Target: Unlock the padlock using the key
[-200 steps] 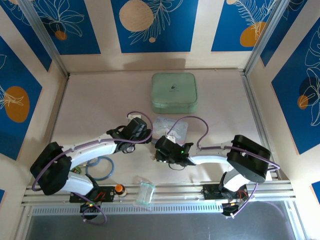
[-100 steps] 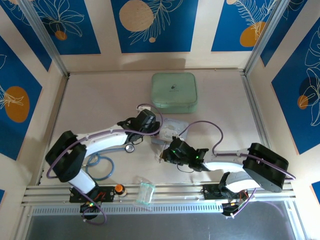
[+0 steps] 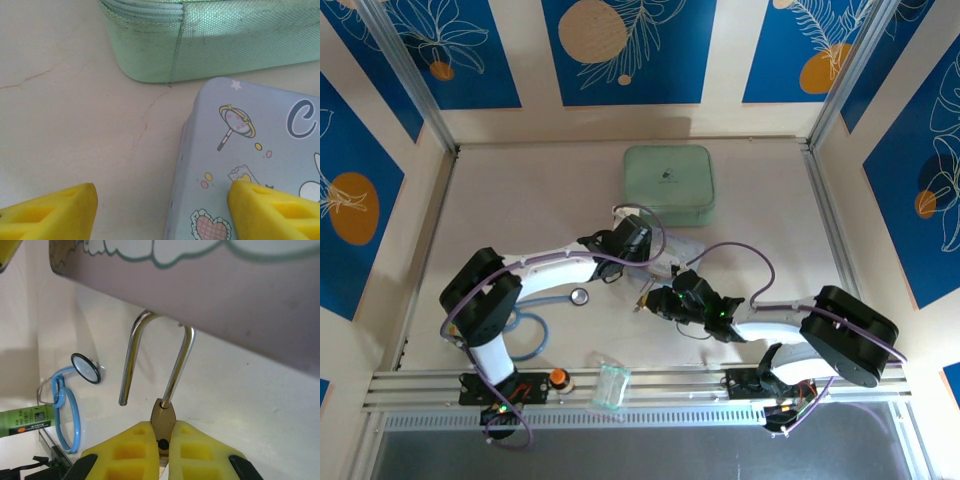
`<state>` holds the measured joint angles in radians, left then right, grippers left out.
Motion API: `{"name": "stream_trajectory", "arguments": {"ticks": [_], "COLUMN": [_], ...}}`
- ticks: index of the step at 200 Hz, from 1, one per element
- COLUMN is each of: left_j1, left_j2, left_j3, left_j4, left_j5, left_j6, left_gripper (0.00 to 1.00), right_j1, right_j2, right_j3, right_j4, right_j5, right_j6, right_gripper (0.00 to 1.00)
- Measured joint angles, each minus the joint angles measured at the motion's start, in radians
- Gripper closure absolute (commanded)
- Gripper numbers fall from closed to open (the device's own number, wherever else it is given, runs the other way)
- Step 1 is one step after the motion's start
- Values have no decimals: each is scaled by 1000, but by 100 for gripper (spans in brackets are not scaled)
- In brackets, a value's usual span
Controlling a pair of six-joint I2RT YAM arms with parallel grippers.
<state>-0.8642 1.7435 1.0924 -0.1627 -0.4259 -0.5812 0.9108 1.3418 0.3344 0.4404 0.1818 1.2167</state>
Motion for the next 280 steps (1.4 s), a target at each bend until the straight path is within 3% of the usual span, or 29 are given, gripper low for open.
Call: {"name": "stream_trajectory", "arguments": {"ticks": [86, 141, 168, 196, 237, 257, 280], "left_j1": [-16, -53, -67, -68, -67, -67, -67], "left_j2": [-36, -96, -138, -130, -10, 100, 218], "left_j3": [-37, -87, -106, -89, 66, 200, 330], "left_j4": [-8, -39, -97, -150, -23, 21, 26], "left_j5": [86, 126, 158, 153, 180, 204, 200], "left_j6": [-133, -216, -230, -169, 17, 88, 130], "left_gripper": [35, 36, 29, 12, 4, 5, 17], "right_j1": [-31, -61, -93, -166, -248, -249, -258], "right_j2": [-84, -150, -231, -294, -252, -224, -227], "right_j3": [-68, -76, -107, -110, -39, 2, 5], "right_j4": [11, -90, -150, -246, -393, -460, -483], "right_j5": [-15, -27, -16, -18, -83, -81, -86], "right_j6": [47, 40, 40, -6, -152, -187, -200], "right_gripper": [100, 100, 100, 100, 100, 100, 100]}}
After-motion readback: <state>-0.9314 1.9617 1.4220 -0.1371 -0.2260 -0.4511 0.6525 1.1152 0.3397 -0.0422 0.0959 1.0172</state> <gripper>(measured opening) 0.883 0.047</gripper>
